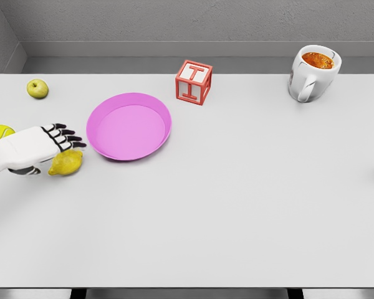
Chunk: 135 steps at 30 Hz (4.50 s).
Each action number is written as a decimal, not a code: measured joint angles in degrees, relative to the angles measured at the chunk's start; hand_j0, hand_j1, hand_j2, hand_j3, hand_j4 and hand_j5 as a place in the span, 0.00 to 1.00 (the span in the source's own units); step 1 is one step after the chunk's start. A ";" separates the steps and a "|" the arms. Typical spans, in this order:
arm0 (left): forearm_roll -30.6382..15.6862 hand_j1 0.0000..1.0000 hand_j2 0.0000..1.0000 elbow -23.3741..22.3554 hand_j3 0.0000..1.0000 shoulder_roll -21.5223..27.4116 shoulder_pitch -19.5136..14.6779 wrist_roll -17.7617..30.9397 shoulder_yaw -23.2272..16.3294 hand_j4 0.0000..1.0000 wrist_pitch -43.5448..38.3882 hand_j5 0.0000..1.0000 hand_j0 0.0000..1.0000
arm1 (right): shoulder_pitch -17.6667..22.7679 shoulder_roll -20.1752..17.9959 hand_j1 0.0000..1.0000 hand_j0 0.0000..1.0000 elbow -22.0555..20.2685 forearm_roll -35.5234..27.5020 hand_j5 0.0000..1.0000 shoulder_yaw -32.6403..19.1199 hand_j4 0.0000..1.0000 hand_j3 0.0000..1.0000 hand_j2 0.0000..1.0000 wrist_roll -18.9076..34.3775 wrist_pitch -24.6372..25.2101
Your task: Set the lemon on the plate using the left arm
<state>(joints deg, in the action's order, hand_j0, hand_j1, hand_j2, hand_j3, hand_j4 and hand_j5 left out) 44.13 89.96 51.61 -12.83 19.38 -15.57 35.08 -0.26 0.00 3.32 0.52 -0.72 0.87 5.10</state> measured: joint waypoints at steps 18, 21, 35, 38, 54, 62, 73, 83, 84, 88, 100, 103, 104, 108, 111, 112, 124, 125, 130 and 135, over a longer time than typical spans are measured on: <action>2.65 1.00 1.00 -0.25 1.00 -1.20 -0.09 -0.01 -0.09 1.00 0.00 1.00 1.00 | 0.00 0.00 1.00 1.00 0.00 0.00 1.00 0.00 1.00 1.00 1.00 0.00 0.00; 2.71 1.00 1.00 -0.29 1.00 -1.33 -0.09 -0.04 -0.09 1.00 0.00 1.00 1.00 | 0.00 0.00 1.00 1.00 0.01 0.00 1.00 0.00 1.00 1.00 1.00 0.00 0.00; 2.79 1.00 1.00 -1.87 1.00 -2.53 -0.26 -0.87 -0.13 1.00 0.00 1.00 1.00 | 0.00 0.00 1.00 1.00 0.00 0.00 1.00 0.00 1.00 1.00 1.00 0.00 0.00; 3.03 1.00 1.00 -1.91 1.00 -2.60 -0.26 -0.95 -0.16 1.00 0.00 1.00 1.00 | 0.00 0.00 1.00 1.00 0.00 0.00 1.00 0.00 1.00 1.00 1.00 0.00 0.00; 3.48 1.00 1.00 -1.90 1.00 -2.51 -0.62 -2.63 -1.31 1.00 -0.01 1.00 1.00 | 0.00 0.00 1.00 1.00 0.00 0.00 1.00 0.00 1.00 1.00 1.00 0.00 0.00; 3.52 0.92 0.92 -2.03 0.92 -2.32 -0.53 -2.89 -1.78 0.92 -0.01 0.92 0.92 | 0.00 0.00 1.00 1.00 0.00 0.00 1.00 0.00 1.00 1.00 1.00 0.00 0.00; 3.53 0.71 0.71 -2.16 0.71 -2.04 -0.53 -2.91 -3.11 0.71 0.00 0.71 0.71 | 0.09 0.00 1.00 1.00 0.00 0.00 1.00 0.00 1.00 1.00 1.00 0.00 0.00; 3.39 0.64 0.64 -2.14 0.64 -1.87 -0.53 -2.98 -3.17 0.64 0.00 0.64 0.64 | 0.00 0.00 1.00 1.00 0.00 0.00 1.00 0.00 1.00 1.00 1.00 0.00 0.00; 3.34 0.64 0.64 -2.13 0.64 -1.86 -0.53 -2.98 -3.16 0.64 0.00 0.64 0.64 | 0.00 0.00 1.00 1.00 0.00 0.00 1.00 0.00 1.00 1.00 1.00 0.00 0.00; 3.07 0.65 0.65 -2.06 0.65 -1.86 -0.53 -2.98 -3.12 0.65 0.00 0.65 0.65 | 0.00 0.00 1.00 1.00 0.00 0.00 1.00 0.00 1.00 1.00 1.00 0.00 0.00; 1.67 0.65 0.65 -1.46 0.65 -1.83 -0.79 -2.98 -2.79 0.65 0.00 0.65 0.65 | 0.00 0.00 1.00 1.00 0.00 0.00 1.00 0.00 1.00 1.00 1.00 0.00 0.00; 1.40 0.65 0.65 -1.32 0.65 -1.84 -0.79 -2.98 -2.65 0.65 -0.01 0.65 0.65 | 0.00 0.00 1.00 1.00 0.00 0.00 1.00 0.00 1.00 1.00 1.00 0.00 0.00; 1.33 0.65 0.65 -1.28 0.65 -1.84 -0.79 -2.98 -2.60 0.65 -0.01 0.65 0.65 | 0.00 0.00 1.00 1.00 0.00 0.00 1.00 0.00 1.00 1.00 1.00 0.00 0.00; 1.03 0.65 0.65 -1.22 0.65 -1.82 -1.05 -2.99 -2.51 0.65 -0.02 0.65 0.65 | 0.00 0.00 1.00 1.00 0.00 0.00 1.00 0.00 1.00 1.00 1.00 0.00 0.00; 0.84 0.65 0.65 -1.15 0.65 -1.81 -1.14 -3.00 -2.49 0.65 -0.02 0.65 0.65 | 0.00 0.00 1.00 1.00 0.00 0.00 1.00 0.00 1.00 1.00 1.00 0.00 0.00; 0.80 0.64 0.64 -1.14 0.64 -1.82 -1.14 -3.00 -2.48 0.64 -0.02 0.64 0.64 | 0.00 0.00 1.00 1.00 0.00 0.00 1.00 0.00 1.00 1.00 1.00 0.00 0.00; -0.39 0.64 0.64 -0.71 0.64 -1.77 -2.29 -2.99 -2.30 0.64 0.00 0.64 0.64 | 0.00 0.00 1.00 1.00 0.00 0.00 1.00 0.00 1.00 1.00 1.00 0.00 0.00; -0.44 0.64 0.64 -0.70 0.64 -1.79 -2.29 -2.99 -2.30 0.64 0.00 0.64 0.64 | 0.00 0.00 1.00 1.00 0.01 0.00 1.00 0.00 1.00 1.00 1.00 0.00 0.00; -0.69 0.64 0.64 -0.68 0.64 -1.83 -3.16 -2.99 -2.32 0.64 0.00 0.64 0.64 | 0.00 0.00 1.00 1.00 0.00 0.00 1.00 0.00 1.00 1.00 1.00 0.00 0.00; -1.26 0.64 0.64 -0.51 0.64 -1.84 -3.34 -2.99 -2.31 0.64 0.00 0.64 0.64 | 0.09 0.00 1.00 1.00 0.00 0.00 1.00 0.00 1.00 1.00 1.00 0.00 0.00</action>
<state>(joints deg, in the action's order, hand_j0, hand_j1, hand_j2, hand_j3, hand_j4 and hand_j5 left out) 42.87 89.45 49.78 -16.17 16.39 -17.88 35.08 -0.18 0.00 3.32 0.52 -0.72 0.87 5.10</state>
